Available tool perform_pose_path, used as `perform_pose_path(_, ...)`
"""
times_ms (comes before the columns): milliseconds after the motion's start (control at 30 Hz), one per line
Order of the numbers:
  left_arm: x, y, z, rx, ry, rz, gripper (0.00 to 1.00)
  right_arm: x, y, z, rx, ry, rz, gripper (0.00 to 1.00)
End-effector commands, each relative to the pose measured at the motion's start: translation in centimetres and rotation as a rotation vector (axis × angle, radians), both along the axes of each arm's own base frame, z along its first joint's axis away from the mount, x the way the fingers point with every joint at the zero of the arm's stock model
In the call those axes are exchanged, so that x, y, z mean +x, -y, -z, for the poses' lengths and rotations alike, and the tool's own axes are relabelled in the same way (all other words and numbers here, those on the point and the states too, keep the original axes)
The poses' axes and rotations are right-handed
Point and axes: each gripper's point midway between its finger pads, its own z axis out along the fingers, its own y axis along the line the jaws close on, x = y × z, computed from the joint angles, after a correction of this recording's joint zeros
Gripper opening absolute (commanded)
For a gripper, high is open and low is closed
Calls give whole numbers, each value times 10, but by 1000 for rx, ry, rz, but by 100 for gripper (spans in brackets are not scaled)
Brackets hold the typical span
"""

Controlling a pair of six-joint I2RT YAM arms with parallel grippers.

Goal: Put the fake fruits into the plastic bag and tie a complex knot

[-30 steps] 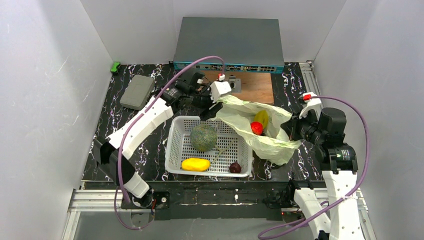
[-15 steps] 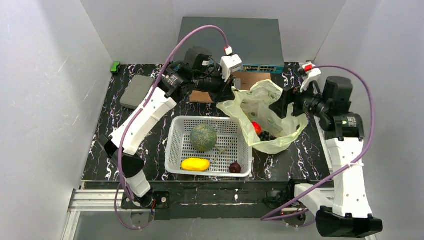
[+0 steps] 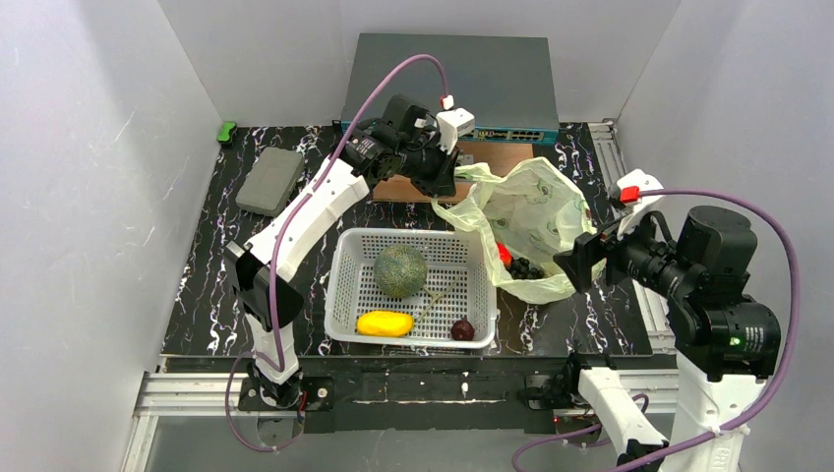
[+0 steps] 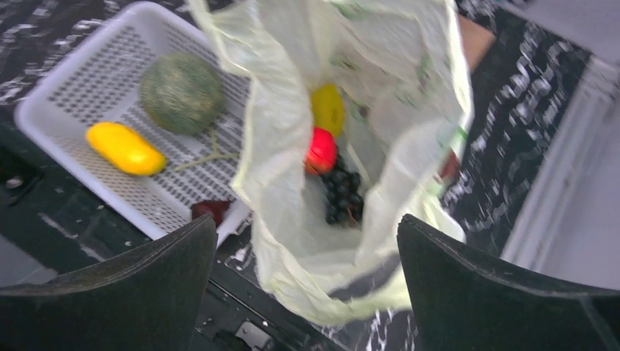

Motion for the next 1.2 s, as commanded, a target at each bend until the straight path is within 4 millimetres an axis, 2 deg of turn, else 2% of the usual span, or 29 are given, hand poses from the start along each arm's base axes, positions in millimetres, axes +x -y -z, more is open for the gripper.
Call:
perform_pose_path(0,-7,-4,-31,-44,49,3,0,-9,46,10,-78,-19,293,98)
perform_pose_path(133,-7,-3,-32,-45,59,10,0,-14,68,32,-102,-84,445,95)
perform_pose_path(267,-7,-4,-33,-46,61,17,0,-12,62,54,-43,-202,465,89)
perform_pose_path(433,-9,-8,-34,-36,75,13,1,4,65,64,4,-220,533,79)
perform_pose_path(500,-10,-11,-35,-32,80,9,1,12,62,62,46,-213,544,64)
perform_pose_path(533,-11,-13,-34,-27,79,6,1,15,57,55,73,-183,524,50)
perform_pose_path(600,-12,-20,-34,-14,73,-17,1,17,45,31,132,-101,455,24)
perform_pose_path(667,-12,-37,-38,-10,58,-60,0,16,36,5,144,-2,379,3)
perform_pose_path(733,-17,-57,-44,-32,34,-73,0,16,30,-20,124,98,309,1)
perform_pose_path(767,-20,-67,-47,-52,21,-74,4,16,27,-30,108,138,275,1)
perform_pose_path(800,-21,-80,-49,-77,8,-80,12,16,24,-37,105,162,249,1)
perform_pose_path(833,-24,-87,-53,-106,5,-58,23,16,22,-40,104,169,229,1)
perform_pose_path(867,-28,-90,-60,-129,26,-23,43,16,19,-39,104,166,213,1)
perform_pose_path(933,-37,-86,-81,-174,122,99,65,16,15,-33,109,137,189,1)
perform_pose_path(1000,-48,-73,-110,-236,242,240,93,15,12,-28,122,116,174,1)
perform_pose_path(1067,-60,-52,-132,-261,376,367,98,11,6,-27,141,108,148,1)
perform_pose_path(1167,-89,-8,-143,-323,490,578,98,5,-1,-28,165,102,113,1)
